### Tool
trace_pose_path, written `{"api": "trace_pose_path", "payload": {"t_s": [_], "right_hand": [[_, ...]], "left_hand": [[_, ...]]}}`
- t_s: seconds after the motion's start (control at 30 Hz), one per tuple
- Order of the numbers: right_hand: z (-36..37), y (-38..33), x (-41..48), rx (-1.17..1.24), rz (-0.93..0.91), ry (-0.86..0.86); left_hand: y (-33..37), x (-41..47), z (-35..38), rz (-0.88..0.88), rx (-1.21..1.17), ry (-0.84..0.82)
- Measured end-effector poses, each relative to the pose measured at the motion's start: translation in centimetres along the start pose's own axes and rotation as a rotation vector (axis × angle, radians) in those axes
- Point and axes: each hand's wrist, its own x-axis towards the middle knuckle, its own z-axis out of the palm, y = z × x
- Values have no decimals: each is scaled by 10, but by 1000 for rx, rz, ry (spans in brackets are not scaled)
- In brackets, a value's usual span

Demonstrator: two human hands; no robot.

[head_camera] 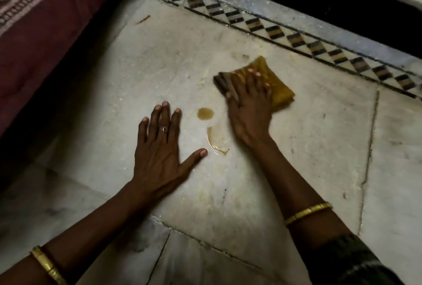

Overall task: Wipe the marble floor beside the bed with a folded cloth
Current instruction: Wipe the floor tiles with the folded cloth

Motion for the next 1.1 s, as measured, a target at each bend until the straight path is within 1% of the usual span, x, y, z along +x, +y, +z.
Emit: {"api": "trace_pose_path", "payload": {"t_s": [0.1,0.17,0.23,0.33,0.43,0.57,0.67,0.7,0.77,0.83,0.93,1.03,1.1], "right_hand": [[14,-38,3,29,-140,-1],[19,-55,-17,16,-251,-3],[17,-58,-43,-1,-319,-49],[3,-43,-74,-62,-321,-113],[-15,-12,-98,-97,-298,-122],[-26,18,-96,-94,-167,-78],[-15,1,-69,-123,-16,-41],[-10,-9,-59,-128,5,-32],[-3,-27,-45,-113,-24,-33],[4,-45,-44,-93,-111,-50],[5,-56,-72,-108,-239,-112],[-2,-42,-108,-86,-274,-149],[-11,-22,-119,-77,-258,-135]], "left_hand": [[-1,0,-2,7,-7,-10],[-4,1,-2,26,-2,-22],[-7,0,-1,51,-4,-40],[-9,-2,-2,96,6,-66],[-12,-4,-5,124,-3,-93],[-11,-4,-7,129,-30,-84],[-11,-2,-4,107,-88,-54],[-11,-1,-3,105,-105,-38],[-12,0,-2,106,-144,-1],[-13,-1,-1,97,-194,29],[-12,0,-2,77,-232,32],[-10,0,-1,72,-162,20],[-6,1,1,40,-86,9]]}}
